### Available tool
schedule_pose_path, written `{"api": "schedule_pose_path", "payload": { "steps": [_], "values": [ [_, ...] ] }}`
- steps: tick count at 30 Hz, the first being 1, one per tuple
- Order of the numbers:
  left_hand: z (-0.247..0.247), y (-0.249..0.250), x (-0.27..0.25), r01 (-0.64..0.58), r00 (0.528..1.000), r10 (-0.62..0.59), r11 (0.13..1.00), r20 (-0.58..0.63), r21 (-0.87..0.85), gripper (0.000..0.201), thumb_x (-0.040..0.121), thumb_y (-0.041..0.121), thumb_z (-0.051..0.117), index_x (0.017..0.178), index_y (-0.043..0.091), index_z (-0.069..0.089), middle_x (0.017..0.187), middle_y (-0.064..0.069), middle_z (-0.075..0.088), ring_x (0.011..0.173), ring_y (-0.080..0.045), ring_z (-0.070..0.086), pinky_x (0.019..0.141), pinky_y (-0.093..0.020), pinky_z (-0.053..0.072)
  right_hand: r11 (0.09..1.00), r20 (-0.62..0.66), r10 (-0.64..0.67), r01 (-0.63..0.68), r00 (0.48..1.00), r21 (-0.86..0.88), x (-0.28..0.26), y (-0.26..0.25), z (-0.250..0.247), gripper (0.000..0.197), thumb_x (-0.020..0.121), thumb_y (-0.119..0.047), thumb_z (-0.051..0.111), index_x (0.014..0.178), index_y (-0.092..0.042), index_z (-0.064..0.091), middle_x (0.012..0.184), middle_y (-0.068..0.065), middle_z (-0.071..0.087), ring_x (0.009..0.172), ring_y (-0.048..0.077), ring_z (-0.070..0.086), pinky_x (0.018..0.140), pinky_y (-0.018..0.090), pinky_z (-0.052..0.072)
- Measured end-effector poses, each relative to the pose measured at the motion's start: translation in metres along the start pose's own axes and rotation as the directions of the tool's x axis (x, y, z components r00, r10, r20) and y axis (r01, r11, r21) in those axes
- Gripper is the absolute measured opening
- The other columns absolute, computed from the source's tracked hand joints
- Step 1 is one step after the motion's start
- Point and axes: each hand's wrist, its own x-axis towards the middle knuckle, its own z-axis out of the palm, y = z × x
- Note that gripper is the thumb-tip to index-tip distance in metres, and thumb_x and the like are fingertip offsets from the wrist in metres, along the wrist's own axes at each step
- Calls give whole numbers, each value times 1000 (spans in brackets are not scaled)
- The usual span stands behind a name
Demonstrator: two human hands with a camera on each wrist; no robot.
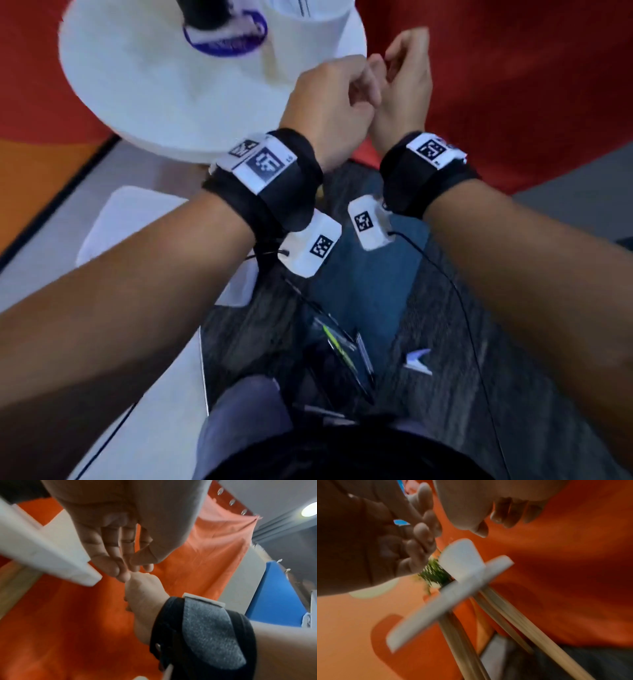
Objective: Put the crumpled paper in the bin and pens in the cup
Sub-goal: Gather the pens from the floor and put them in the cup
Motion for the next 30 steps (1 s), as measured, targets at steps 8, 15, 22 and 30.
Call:
{"api": "schedule_pose_path", "payload": {
  "steps": [8, 15, 22, 30],
  "values": [
    [122, -110, -109, 200, 885, -267, 958, 382, 208, 18, 78, 8, 53, 75, 25, 61, 87, 3, 61, 85, -23, 60, 78, -31, 49, 885, 416, 428, -279, 803, -372, -167, 145, -37, 16, 80, -10, 56, 94, -16, 51, 71, 5, 59, 70, 30, 58, 64, 35, 43],
    [179, -199, -176, 199, 622, -475, 865, 622, 460, 20, 88, 5, 44, 85, 21, 56, 99, -5, 58, 82, -25, 57, 70, -32, 46, 640, 550, 753, -209, 361, -740, -282, 232, -64, 17, 92, -29, 60, 96, -14, 65, 101, 18, 68, 94, 36, 64, 76, 39, 53],
    [194, -253, -198, 176, 578, -565, 791, 588, 586, 14, 94, 9, 50, 107, 14, 52, 88, -3, 51, 71, -23, 47, 62, -28, 37, 536, 501, 844, -252, 192, -806, -349, 278, -68, 26, 85, -36, 71, 97, -16, 61, 98, 12, 66, 85, 30, 60, 71, 32, 47],
    [210, -277, -207, 189, 566, -602, 760, 564, 622, 24, 93, 7, 50, 113, 18, 42, 89, -7, 52, 75, -31, 55, 67, -39, 48, 495, 487, 858, -7, 163, -869, -388, 291, -64, 44, 81, -32, 74, 112, -8, 55, 115, 17, 62, 107, 35, 60, 86, 41, 52]
  ]
}}
